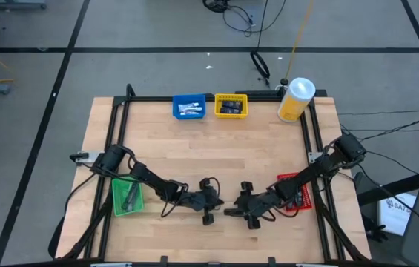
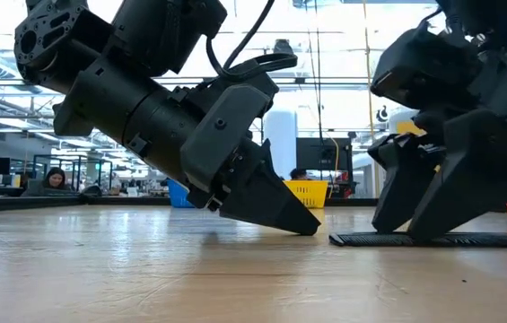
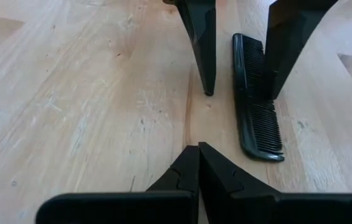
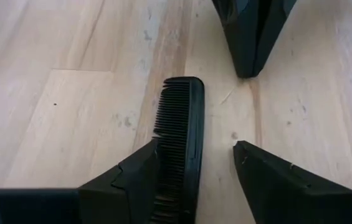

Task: Pick & Place Travel size toiletries
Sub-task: Put the black hair comb into the green bin

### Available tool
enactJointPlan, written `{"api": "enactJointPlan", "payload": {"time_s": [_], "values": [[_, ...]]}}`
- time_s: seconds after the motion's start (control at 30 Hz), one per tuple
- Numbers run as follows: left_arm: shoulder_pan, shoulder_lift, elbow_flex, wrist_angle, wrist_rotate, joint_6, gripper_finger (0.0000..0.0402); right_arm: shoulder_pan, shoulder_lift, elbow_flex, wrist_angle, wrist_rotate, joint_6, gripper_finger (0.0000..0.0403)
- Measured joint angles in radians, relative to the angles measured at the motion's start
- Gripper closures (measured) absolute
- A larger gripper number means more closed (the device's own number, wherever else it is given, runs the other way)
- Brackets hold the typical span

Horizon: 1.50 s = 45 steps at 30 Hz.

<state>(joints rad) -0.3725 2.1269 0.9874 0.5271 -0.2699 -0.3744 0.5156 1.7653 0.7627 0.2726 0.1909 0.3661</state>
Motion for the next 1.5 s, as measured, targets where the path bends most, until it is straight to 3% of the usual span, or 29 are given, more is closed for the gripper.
{"api": "enactJointPlan", "payload": {"time_s": [0.37,0.57,0.7,0.8,0.93,1.1,1.2,1.33,1.5], "values": [[0.000,0.000,0.000,0.072,-0.025,0.034,0.0395,0.000,0.026,-0.016,0.015,0.052,-0.081,0.0284],[-0.013,-0.038,0.000,0.038,-0.131,0.066,0.0398,-0.004,0.047,-0.015,0.044,0.104,-0.104,0.0325],[-0.019,-0.061,0.002,0.058,-0.134,0.113,0.0385,-0.005,0.046,-0.017,0.076,0.123,-0.146,0.0342],[-0.011,-0.067,0.002,0.074,-0.036,0.085,0.0364,-0.005,0.046,-0.018,0.092,0.123,-0.161,0.0351],[0.012,-0.065,0.002,0.073,0.124,0.036,0.0306,-0.005,0.046,-0.018,0.100,0.123,-0.170,0.0359],[0.026,-0.029,0.002,0.055,0.118,-0.002,0.0217,-0.005,0.046,-0.018,0.110,0.125,-0.174,0.0365],[0.025,-0.012,0.003,0.056,0.100,-0.005,0.0185,-0.005,0.046,-0.018,0.116,0.125,-0.174,0.0365],[0.024,-0.009,0.004,0.051,0.087,-0.020,0.0177,-0.005,0.046,-0.018,0.118,0.127,-0.177,0.0365],[0.016,-0.009,0.005,0.004,0.083,0.018,0.0209,-0.005,0.047,-0.019,0.122,0.202,-0.180,0.0365]]}}
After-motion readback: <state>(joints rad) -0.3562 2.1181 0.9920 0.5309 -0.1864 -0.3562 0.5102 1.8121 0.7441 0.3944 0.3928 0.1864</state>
